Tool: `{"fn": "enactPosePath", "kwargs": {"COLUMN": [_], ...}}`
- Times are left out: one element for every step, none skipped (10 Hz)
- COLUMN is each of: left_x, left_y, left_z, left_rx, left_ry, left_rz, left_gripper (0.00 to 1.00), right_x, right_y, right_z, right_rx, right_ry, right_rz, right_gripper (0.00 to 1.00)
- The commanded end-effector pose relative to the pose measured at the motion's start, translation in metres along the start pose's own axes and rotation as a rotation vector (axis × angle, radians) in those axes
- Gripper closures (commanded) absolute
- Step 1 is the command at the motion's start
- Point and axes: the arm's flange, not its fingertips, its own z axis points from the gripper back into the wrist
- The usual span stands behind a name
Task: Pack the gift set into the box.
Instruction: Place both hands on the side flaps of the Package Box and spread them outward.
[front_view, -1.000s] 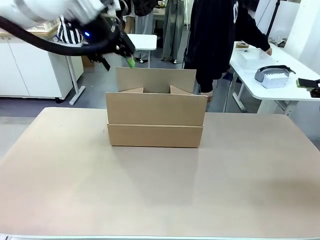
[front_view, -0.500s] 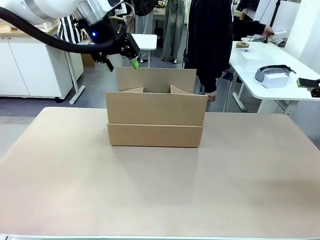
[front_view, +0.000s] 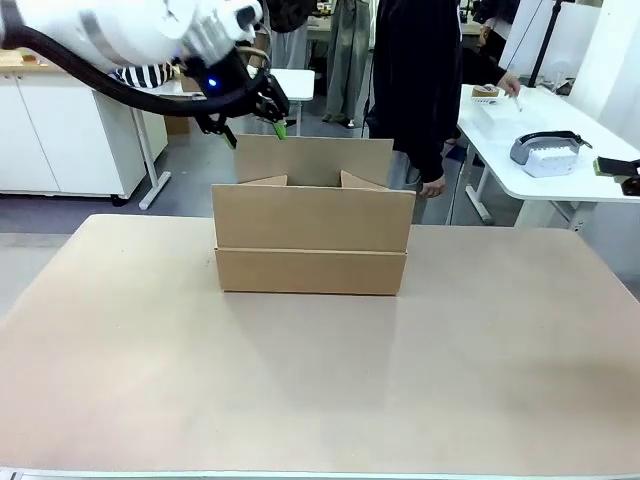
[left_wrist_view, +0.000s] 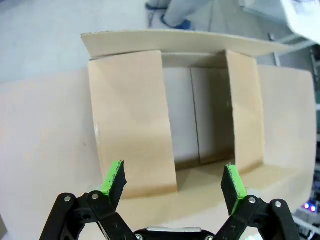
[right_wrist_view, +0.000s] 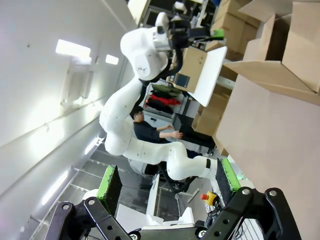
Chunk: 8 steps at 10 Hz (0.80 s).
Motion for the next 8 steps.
{"fn": "enactPosePath", "kwargs": {"left_x": [0.034,0.04,0.042,0.041,0.038,0.035,0.031,0.026], "left_y": [-0.036,-0.048,-0.055,-0.061,-0.066,-0.07,-0.074,-0.078], "left_z": [-0.039,-0.064,-0.084,-0.101,-0.115,-0.123,-0.128,-0.131], "left_rx": [0.091,0.101,0.108,0.169,0.216,0.29,0.322,0.383], "left_ry": [0.12,0.206,0.263,0.295,0.318,0.299,0.293,0.283], "left_rz": [0.027,-0.016,-0.035,-0.029,-0.02,0.017,0.028,0.045], "left_gripper": [0.0,0.0,0.0,0.0,0.0,0.0,0.0,0.0], "right_x": [0.002,0.002,0.002,0.002,0.002,0.002,0.002,0.002], "right_y": [0.0,0.0,0.0,0.0,0.0,0.0,0.0,0.0], "right_z": [0.001,0.001,0.001,0.001,0.001,0.001,0.001,0.001], "right_rx": [0.009,0.009,0.009,0.009,0.009,0.009,0.009,0.009], "right_ry": [0.008,0.008,0.008,0.008,0.008,0.008,0.008,0.008], "right_rz": [0.032,0.032,0.032,0.032,0.032,0.032,0.032,0.032], "right_gripper": [0.0,0.0,0.0,0.0,0.0,0.0,0.0,0.0]}}
